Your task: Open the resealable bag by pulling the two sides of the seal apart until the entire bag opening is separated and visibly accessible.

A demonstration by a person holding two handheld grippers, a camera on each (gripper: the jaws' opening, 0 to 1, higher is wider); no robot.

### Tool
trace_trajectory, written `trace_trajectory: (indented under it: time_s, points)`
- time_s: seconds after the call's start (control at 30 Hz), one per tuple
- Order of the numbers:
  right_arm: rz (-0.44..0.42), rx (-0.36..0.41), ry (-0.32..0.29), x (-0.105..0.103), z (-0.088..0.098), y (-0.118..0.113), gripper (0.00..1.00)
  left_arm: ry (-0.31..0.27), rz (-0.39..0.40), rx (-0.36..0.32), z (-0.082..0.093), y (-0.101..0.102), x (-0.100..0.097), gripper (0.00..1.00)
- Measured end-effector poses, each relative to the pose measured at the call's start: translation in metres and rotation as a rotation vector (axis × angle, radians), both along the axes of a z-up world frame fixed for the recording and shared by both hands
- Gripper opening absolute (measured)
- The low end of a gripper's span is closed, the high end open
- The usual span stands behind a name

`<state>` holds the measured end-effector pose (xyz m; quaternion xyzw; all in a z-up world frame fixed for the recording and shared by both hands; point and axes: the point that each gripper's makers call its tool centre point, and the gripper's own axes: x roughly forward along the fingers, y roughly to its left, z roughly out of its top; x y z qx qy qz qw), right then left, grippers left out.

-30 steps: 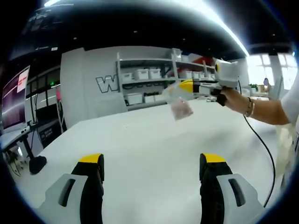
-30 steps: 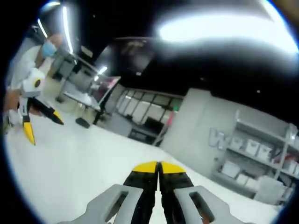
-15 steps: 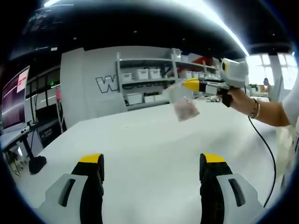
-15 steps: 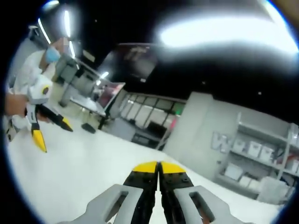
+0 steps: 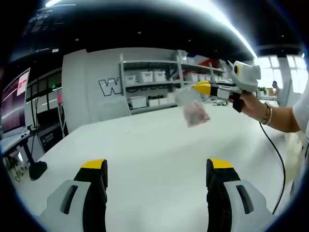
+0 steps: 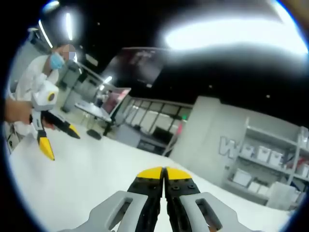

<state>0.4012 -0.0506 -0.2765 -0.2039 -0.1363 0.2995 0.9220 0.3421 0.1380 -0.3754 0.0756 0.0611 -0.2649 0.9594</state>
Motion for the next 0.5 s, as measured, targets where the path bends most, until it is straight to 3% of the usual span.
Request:
trace_trajectory:
  time_s: [0.5]
  points:
    - [0.005,0.008,0.014,-0.017,-0.009,-0.007,0.00,0.002,-0.003,0.001,-0.002,-0.002,-0.001,0.83]
